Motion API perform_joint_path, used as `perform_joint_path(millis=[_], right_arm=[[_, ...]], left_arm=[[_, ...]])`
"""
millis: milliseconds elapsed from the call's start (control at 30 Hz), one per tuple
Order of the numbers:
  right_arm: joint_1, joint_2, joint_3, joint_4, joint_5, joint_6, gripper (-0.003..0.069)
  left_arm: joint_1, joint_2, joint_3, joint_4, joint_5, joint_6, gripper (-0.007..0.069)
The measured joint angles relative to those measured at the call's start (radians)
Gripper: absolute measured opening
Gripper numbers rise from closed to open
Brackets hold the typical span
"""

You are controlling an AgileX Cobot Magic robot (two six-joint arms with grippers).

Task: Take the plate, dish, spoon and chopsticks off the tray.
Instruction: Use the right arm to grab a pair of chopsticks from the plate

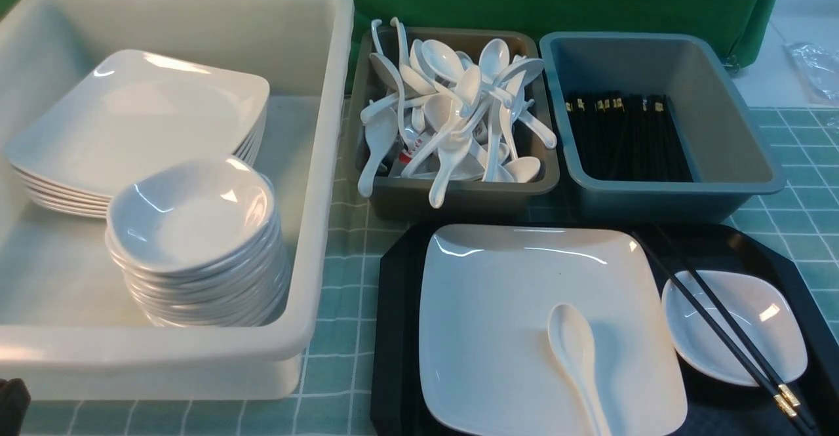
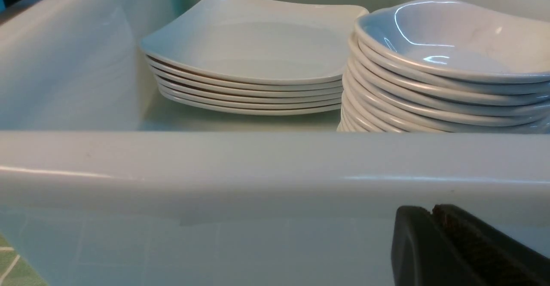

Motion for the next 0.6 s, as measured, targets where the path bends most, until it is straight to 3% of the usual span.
perform_joint_path(millis=[233,400,600], right_arm=[[0.000,0.000,0.000,0.000,0.000,0.000,0.0241],[0.000,0.000,0.000,0.000,0.000,0.000,0.0241],[0.000,0.000,0.000,0.000,0.000,0.000,0.0241]], left_arm=[[0.000,0.000,0.000,-0.011,-0.010,-0.008,0.0017],[0.000,0.000,0.000,-0.395,-0.181,-0.221,0.0017],[0.000,0.000,0.000,-0.491,-0.292,-0.293,0.0017]])
